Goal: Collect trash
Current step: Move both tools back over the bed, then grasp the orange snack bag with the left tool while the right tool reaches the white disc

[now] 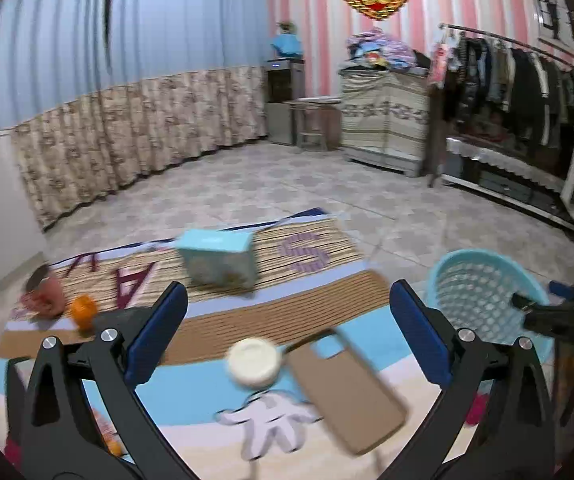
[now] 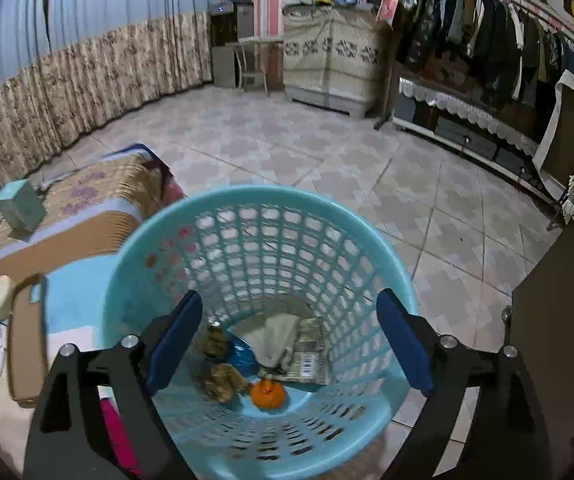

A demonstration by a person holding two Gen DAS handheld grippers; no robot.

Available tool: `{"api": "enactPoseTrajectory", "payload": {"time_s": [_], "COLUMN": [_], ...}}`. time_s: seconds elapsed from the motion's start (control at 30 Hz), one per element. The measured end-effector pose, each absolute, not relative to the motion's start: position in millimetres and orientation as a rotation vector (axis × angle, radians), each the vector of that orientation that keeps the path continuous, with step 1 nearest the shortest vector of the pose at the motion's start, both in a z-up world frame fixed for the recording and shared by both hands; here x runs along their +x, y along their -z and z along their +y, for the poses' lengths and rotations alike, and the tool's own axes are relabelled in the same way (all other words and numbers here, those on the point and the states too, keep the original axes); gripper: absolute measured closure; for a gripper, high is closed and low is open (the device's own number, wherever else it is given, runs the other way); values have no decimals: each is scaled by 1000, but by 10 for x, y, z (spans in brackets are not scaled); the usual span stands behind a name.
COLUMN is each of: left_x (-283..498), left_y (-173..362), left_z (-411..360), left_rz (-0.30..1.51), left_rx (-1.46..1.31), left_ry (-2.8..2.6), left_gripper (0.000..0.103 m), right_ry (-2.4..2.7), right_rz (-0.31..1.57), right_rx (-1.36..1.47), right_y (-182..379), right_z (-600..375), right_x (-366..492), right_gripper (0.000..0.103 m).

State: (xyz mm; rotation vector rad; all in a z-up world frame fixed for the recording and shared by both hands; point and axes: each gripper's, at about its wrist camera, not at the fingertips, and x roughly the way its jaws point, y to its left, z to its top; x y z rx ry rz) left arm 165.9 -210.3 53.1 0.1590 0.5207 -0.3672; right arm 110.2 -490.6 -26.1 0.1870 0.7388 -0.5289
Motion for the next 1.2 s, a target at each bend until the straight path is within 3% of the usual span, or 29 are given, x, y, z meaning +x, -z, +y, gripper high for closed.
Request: {"api": "enactPoseTrajectory", "payload": {"time_s": [0.33,0.77,1.0,1.2], "left_x": [1593,1791,2007,2212], "left_y": [-215,310,550,647], "left_z": [-885,269,520,514], "left_rz": [608,702,769,796], "left_rx": [128,46,13,15], "left_ry": [202,53,70,79], "left_gripper": [5,7,35,44], "right_ry": [383,223,180,163], "right_rz": [602,644,678,699], "right_rx": [115,21,37,34], "right_y": [81,312,398,455], "right_z": [-3677,-2527,-2349,-2310], "right_x": [1097,1386,1539,1653], "right_gripper": [8,8,8,8]}}
